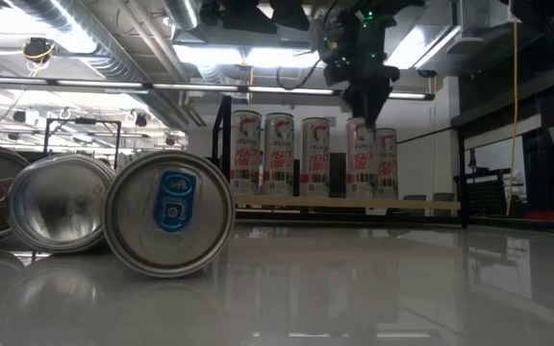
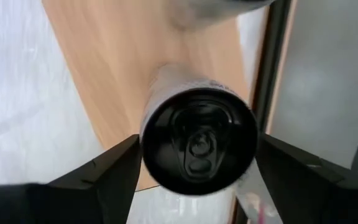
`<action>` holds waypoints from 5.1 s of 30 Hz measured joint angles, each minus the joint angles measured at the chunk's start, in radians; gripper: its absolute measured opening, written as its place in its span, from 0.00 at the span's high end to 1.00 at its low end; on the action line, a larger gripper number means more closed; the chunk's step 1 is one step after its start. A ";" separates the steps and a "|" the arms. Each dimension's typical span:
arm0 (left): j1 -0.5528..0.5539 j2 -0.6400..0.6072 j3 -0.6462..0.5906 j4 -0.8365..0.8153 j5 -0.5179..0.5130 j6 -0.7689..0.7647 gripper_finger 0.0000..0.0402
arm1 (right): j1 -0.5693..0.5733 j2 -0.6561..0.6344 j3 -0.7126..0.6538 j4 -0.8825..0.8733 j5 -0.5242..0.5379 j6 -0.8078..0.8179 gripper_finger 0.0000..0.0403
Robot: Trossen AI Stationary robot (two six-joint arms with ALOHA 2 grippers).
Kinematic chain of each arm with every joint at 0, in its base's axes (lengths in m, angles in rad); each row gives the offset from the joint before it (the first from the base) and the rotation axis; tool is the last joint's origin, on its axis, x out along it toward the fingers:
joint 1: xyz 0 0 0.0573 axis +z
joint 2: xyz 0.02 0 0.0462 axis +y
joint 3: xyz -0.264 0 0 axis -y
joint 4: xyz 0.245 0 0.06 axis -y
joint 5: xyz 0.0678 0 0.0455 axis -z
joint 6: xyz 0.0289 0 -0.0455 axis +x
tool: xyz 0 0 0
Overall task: Place canned beverage on shelf
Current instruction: Put the white pink soda can on the shelf aligned with the other white pink soda cans
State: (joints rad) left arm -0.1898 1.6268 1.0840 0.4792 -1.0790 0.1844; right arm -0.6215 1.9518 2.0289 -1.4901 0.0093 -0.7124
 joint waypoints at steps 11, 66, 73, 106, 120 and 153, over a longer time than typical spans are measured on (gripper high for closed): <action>-0.001 0.000 0.000 0.000 0.000 0.000 0.28 | 0.000 -0.002 0.205 -0.044 0.033 0.005 0.25; 0.008 -0.485 0.000 -0.820 0.053 -0.341 0.77 | 0.261 -0.216 -0.465 0.413 -0.081 0.459 0.67; 0.008 -0.485 0.000 -0.820 0.053 -0.343 0.77 | 0.261 -0.216 -0.536 0.517 0.003 0.463 0.72; 0.008 -0.485 0.000 -0.820 0.052 -0.343 0.77 | 0.078 -0.216 -0.587 0.521 0.087 0.454 0.84; 0.008 -0.485 0.000 -0.820 0.052 -0.344 0.77 | 0.051 -0.216 -0.587 0.486 0.164 0.532 0.84; 0.008 -0.485 0.000 -0.822 0.052 -0.369 0.77 | 0.104 -0.377 -0.471 0.790 0.072 0.525 0.84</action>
State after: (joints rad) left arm -0.1814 1.1416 1.0836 -0.3431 -1.0271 -0.1844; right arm -0.5175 1.5753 1.5578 -0.6997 0.0814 -0.1876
